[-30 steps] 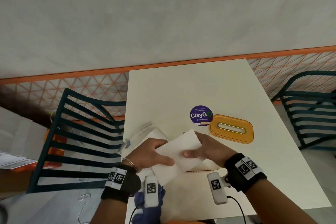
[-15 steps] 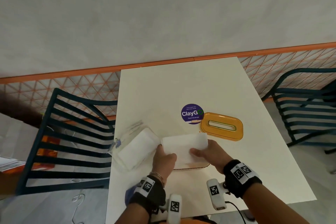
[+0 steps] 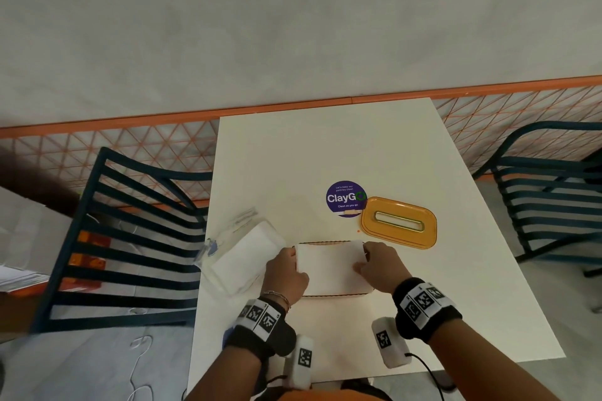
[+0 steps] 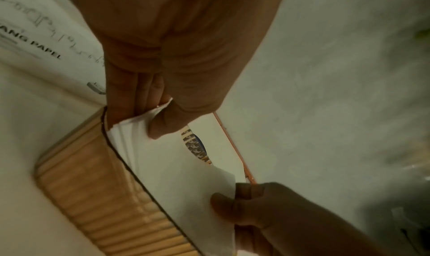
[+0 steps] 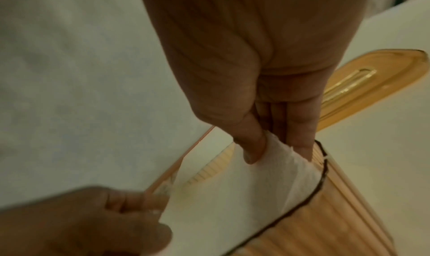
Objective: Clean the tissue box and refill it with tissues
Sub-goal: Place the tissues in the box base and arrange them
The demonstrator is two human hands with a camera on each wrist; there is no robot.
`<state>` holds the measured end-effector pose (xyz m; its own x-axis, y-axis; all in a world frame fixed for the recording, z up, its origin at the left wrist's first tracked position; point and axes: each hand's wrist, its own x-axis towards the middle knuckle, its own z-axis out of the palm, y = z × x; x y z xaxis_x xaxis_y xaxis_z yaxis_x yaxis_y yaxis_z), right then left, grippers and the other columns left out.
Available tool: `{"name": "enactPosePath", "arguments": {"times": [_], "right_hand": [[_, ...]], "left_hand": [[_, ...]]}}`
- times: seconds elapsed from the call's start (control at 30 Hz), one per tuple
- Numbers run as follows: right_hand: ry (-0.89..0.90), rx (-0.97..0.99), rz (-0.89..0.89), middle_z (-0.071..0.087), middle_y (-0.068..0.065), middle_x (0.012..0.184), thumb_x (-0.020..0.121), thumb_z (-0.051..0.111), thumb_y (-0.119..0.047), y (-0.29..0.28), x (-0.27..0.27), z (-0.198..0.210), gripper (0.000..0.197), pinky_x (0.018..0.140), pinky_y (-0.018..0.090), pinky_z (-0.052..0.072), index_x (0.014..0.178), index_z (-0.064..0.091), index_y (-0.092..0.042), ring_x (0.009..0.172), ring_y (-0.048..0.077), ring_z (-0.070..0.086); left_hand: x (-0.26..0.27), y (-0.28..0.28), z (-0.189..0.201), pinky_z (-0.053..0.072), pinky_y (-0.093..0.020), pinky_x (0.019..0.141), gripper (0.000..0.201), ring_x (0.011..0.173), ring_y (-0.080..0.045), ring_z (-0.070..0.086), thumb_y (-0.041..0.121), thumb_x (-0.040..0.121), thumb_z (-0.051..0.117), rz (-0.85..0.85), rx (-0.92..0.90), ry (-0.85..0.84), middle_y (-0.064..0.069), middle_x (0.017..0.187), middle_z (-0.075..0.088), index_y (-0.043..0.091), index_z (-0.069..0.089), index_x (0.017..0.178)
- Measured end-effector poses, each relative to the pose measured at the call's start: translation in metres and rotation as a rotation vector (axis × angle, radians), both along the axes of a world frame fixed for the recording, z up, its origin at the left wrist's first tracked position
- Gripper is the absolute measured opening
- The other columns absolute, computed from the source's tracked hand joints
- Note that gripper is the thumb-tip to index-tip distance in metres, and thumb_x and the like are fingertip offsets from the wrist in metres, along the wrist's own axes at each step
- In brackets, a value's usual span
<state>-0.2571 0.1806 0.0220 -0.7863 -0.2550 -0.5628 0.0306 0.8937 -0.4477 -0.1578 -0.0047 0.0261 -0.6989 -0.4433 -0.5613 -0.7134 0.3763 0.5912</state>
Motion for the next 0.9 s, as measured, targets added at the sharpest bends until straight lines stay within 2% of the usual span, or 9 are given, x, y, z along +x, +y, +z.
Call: {"name": "enactPosePath", "arguments": {"times": [0.1, 0.23, 0.4, 0.5, 0.57, 0.67, 0.73, 0.8, 0.9], "right_hand": [[0.056, 0.036, 0.018, 0.065, 0.008, 0.118, 0.094, 0.062, -0.018, -0.007, 0.004, 0.001, 0.028, 0.083, 0.026, 0.047, 0.121, 0.062, -0.009, 0.101, 0.024, 0.06], [0.127, 0.175, 0.086, 0.066, 0.01, 0.119, 0.092, 0.066, -0.023, -0.013, 0.01, 0.004, 0.033, 0.088, 0.029, 0.054, 0.121, 0.061, -0.009, 0.105, 0.025, 0.065], [0.315, 0.26, 0.169, 0.066, 0.007, 0.111, 0.091, 0.071, -0.027, -0.01, 0.018, 0.015, 0.033, 0.08, 0.026, 0.051, 0.117, 0.058, -0.01, 0.098, 0.022, 0.067], [0.425, 0.205, 0.24, 0.065, 0.005, 0.116, 0.09, 0.072, -0.019, -0.002, 0.018, 0.014, 0.036, 0.077, 0.025, 0.052, 0.122, 0.057, -0.013, 0.096, 0.021, 0.067], [0.427, 0.123, 0.333, 0.062, 0.002, 0.122, 0.088, 0.073, -0.012, 0.001, 0.017, 0.009, 0.041, 0.081, 0.024, 0.054, 0.127, 0.061, -0.017, 0.101, 0.019, 0.066], [0.389, 0.097, 0.517, 0.058, 0.0, 0.136, 0.086, 0.075, -0.011, 0.0, 0.018, 0.001, 0.049, 0.097, 0.027, 0.052, 0.132, 0.062, -0.021, 0.12, 0.018, 0.059], [0.354, 0.124, 0.568, 0.052, 0.001, 0.145, 0.088, 0.073, -0.013, -0.001, 0.02, -0.004, 0.052, 0.105, 0.029, 0.047, 0.137, 0.059, -0.021, 0.13, 0.02, 0.052], [0.341, 0.144, 0.565, 0.048, 0.001, 0.149, 0.088, 0.073, -0.014, -0.002, 0.023, -0.007, 0.053, 0.105, 0.031, 0.048, 0.138, 0.056, -0.021, 0.131, 0.021, 0.05], [0.348, 0.136, 0.54, 0.047, 0.001, 0.148, 0.088, 0.072, -0.012, -0.003, 0.026, -0.012, 0.052, 0.101, 0.031, 0.052, 0.137, 0.056, -0.021, 0.13, 0.021, 0.051]], "left_hand": [[0.001, 0.001, -0.002, 0.056, -0.034, 0.096, 0.06, 0.115, -0.024, 0.065, 0.009, 0.08, 0.067, -0.037, -0.08, 0.014, -0.005, 0.124, 0.069, 0.015, 0.051, 0.138], [0.002, 0.006, -0.003, 0.055, -0.036, 0.097, 0.065, 0.117, -0.027, 0.064, 0.005, 0.084, 0.064, -0.076, -0.151, 0.036, -0.01, 0.128, 0.066, 0.018, 0.042, 0.144], [0.004, 0.009, 0.002, 0.049, -0.03, 0.095, 0.069, 0.123, -0.026, 0.06, 0.005, 0.089, 0.062, -0.162, -0.301, 0.058, -0.006, 0.136, 0.062, 0.019, 0.033, 0.15], [0.006, 0.007, 0.005, 0.046, -0.027, 0.088, 0.061, 0.12, -0.021, 0.06, 0.009, 0.089, 0.062, -0.228, -0.397, 0.087, 0.001, 0.138, 0.055, 0.024, 0.043, 0.145], [0.006, 0.005, 0.004, 0.046, -0.025, 0.085, 0.053, 0.117, -0.017, 0.06, 0.01, 0.09, 0.063, -0.286, -0.446, 0.14, 0.004, 0.135, 0.054, 0.027, 0.052, 0.138], [0.001, 0.003, -0.005, 0.048, -0.026, 0.097, 0.051, 0.127, -0.015, 0.052, 0.006, 0.088, 0.066, -0.484, -0.424, 0.195, 0.006, 0.137, 0.054, 0.026, 0.059, 0.135], [-0.003, 0.003, -0.014, 0.044, -0.03, 0.108, 0.054, 0.137, -0.016, 0.044, 0.004, 0.087, 0.069, -0.607, -0.398, 0.158, 0.004, 0.144, 0.049, 0.025, 0.059, 0.136], [-0.006, 0.005, -0.022, 0.041, -0.031, 0.112, 0.055, 0.144, -0.018, 0.036, 0.002, 0.088, 0.068, -0.658, -0.406, 0.104, 0.0, 0.15, 0.042, 0.022, 0.058, 0.138], [-0.009, 0.006, -0.028, 0.047, -0.032, 0.107, 0.054, 0.142, -0.02, 0.037, 0.001, 0.086, 0.069, -0.668, -0.415, 0.095, -0.003, 0.147, 0.043, 0.02, 0.058, 0.136]]}}
